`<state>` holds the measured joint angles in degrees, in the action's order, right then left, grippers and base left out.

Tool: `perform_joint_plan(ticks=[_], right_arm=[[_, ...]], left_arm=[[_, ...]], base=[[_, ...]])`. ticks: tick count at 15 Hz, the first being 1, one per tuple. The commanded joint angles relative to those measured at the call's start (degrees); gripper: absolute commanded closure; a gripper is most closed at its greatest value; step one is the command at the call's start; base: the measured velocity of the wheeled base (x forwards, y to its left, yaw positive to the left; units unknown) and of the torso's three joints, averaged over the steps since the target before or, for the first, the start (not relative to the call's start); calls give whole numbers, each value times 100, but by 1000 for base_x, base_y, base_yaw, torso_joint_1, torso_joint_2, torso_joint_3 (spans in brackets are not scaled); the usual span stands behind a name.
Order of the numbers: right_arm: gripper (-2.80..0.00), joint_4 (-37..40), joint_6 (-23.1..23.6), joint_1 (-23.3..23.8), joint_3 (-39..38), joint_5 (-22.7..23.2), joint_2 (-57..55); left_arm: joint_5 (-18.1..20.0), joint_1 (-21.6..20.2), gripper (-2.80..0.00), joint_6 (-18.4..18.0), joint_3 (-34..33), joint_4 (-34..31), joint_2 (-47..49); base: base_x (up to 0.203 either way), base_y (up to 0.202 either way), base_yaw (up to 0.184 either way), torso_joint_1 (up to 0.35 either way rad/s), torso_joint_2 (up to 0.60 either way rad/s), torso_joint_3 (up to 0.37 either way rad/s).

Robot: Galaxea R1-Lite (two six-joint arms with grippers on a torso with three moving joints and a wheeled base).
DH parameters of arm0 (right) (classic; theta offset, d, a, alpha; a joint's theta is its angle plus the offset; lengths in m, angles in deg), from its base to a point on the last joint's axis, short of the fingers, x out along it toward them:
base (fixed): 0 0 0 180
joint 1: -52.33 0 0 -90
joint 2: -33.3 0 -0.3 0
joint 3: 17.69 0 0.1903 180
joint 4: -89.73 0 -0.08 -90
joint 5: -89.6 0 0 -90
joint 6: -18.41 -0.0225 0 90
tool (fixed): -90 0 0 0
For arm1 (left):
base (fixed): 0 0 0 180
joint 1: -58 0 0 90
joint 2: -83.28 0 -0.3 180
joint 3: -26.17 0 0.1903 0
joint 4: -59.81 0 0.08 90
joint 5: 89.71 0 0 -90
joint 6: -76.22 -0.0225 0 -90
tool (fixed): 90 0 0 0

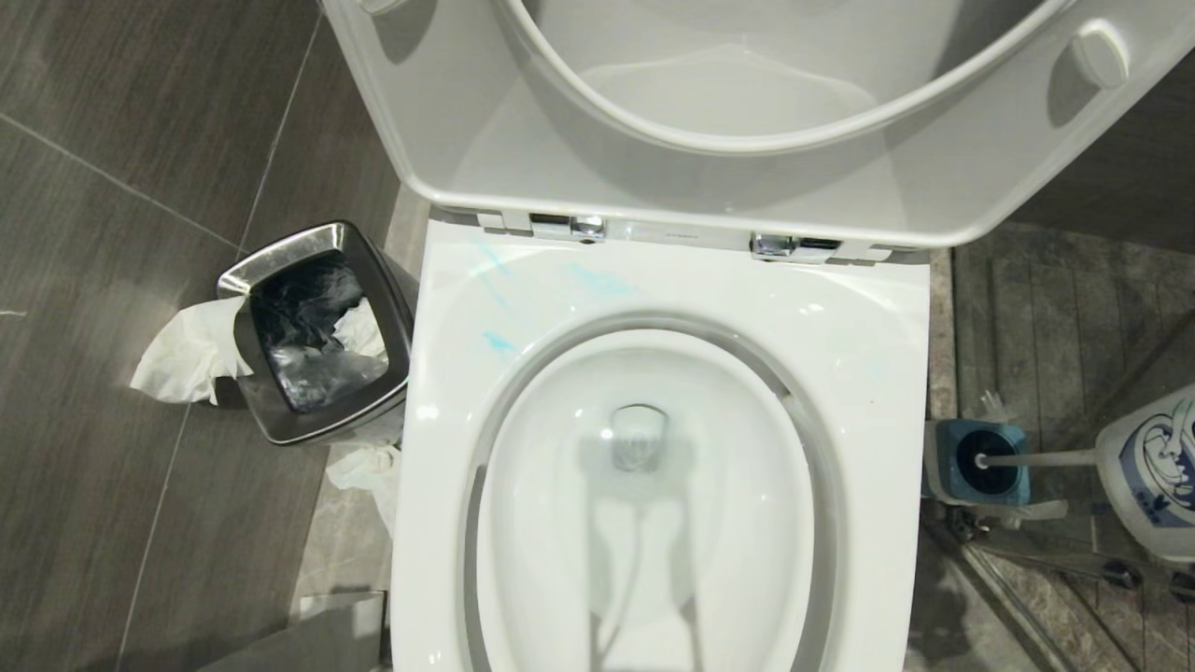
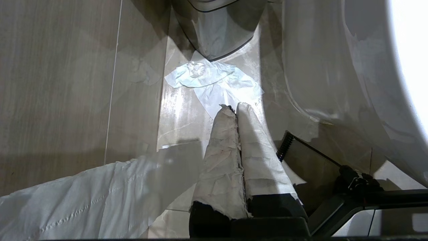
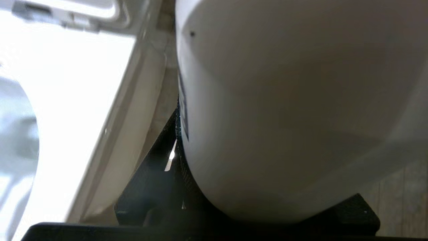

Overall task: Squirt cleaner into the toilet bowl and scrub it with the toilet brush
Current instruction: Pour in the cleaning agent

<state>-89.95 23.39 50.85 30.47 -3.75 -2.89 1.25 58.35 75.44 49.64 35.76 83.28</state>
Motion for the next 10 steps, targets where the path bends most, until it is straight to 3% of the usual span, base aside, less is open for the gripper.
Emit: perform_joint_plan(ticks=[1,10], right_arm=[[0,686,48,-2,-7,19,412],[0,986,152,-2,-115,-60,710]], left_arm=[[0,0,0,-2,-2,-2,9],[0,0,0,-2,-2,-2,9]], base=[[0,0,0,0,0,0],[0,0,0,0,0,0]])
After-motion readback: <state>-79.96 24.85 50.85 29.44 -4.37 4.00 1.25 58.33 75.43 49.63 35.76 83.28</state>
